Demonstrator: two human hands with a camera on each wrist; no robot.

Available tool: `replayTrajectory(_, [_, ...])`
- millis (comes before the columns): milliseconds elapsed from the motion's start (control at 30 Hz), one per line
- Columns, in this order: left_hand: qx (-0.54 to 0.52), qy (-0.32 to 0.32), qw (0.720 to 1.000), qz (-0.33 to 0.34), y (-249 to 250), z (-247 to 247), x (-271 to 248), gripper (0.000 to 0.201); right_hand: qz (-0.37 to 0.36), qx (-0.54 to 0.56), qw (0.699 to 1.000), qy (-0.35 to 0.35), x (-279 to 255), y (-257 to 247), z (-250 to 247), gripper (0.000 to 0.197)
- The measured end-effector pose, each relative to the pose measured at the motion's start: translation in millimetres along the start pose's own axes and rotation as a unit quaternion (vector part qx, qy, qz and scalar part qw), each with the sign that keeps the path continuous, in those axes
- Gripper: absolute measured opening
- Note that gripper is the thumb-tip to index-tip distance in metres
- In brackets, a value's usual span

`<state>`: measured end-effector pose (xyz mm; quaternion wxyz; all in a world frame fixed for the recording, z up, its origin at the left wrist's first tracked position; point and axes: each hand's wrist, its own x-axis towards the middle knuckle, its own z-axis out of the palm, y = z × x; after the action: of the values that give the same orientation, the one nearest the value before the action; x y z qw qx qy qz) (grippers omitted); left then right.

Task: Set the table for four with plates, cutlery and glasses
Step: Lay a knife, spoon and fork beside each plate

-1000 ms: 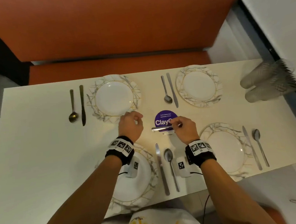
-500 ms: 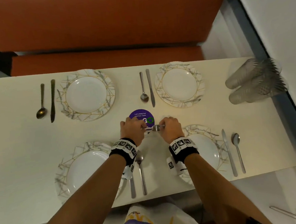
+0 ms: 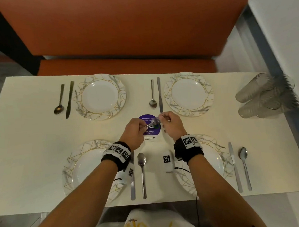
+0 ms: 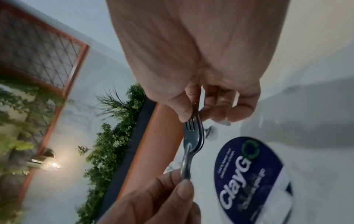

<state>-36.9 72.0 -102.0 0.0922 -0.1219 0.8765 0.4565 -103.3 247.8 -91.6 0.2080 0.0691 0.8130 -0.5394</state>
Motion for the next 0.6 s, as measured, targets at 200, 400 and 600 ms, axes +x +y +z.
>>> replayTrajectory(200, [-0.132, 0.039, 0.990, -0.031, -10, -36, -28, 0.008, 0.047, 0.253, 0.961, -0.099, -33, -27, 45, 0.022])
replayTrajectory(400, [-0.247, 0.059, 0.964, -0.072, -52, -87, -73, 0.008, 0.028, 0.260, 0.962, -0.082, -68, -44, 118, 0.018])
replayTrajectory(600, [-0.324, 0.059, 0.938, -0.108, -98, -138, -118, 0.013, 0.029, 0.253, 0.964, -0.071, -107, -59, 188, 0.022])
